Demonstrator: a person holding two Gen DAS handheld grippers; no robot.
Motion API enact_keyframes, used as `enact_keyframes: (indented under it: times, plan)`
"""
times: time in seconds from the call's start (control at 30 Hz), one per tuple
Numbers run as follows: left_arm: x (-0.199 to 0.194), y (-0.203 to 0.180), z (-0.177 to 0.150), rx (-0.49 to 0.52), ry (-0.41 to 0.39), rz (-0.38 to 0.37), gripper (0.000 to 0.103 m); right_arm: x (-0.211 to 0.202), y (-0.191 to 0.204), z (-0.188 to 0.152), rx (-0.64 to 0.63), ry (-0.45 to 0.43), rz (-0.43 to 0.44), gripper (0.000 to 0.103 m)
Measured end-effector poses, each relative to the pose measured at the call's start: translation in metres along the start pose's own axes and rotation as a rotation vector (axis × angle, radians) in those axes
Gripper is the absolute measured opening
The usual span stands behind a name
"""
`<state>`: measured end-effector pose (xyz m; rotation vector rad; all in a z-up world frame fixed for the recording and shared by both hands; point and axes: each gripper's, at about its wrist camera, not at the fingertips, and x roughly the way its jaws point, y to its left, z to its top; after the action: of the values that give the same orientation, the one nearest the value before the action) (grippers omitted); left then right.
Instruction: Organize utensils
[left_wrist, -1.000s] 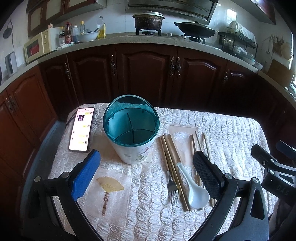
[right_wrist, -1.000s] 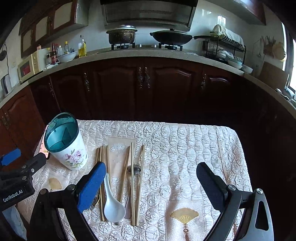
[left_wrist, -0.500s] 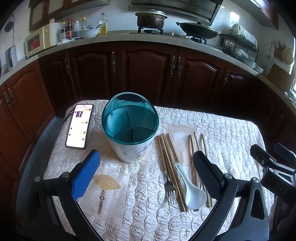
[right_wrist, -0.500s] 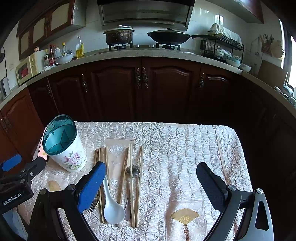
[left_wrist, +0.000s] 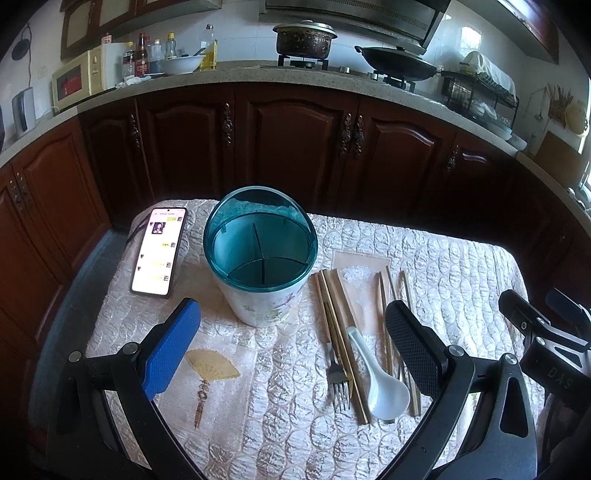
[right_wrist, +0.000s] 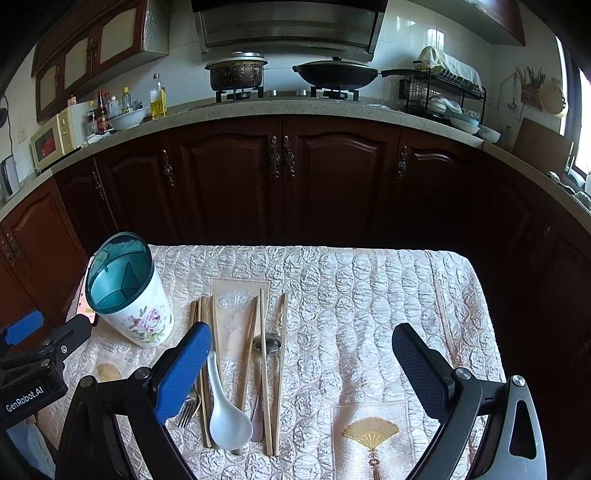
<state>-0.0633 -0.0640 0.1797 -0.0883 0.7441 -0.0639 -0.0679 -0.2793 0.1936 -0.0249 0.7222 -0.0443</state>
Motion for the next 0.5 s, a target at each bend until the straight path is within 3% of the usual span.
enact_keyframes:
  times: [0.5]
  plan:
    - [-0.0037, -0.0039, 0.0035, 0.003, -0.019, 0.0, 0.101, -0.0052, -0.0011, 0.0047, 0.002, -0.016, 0.005, 0.098]
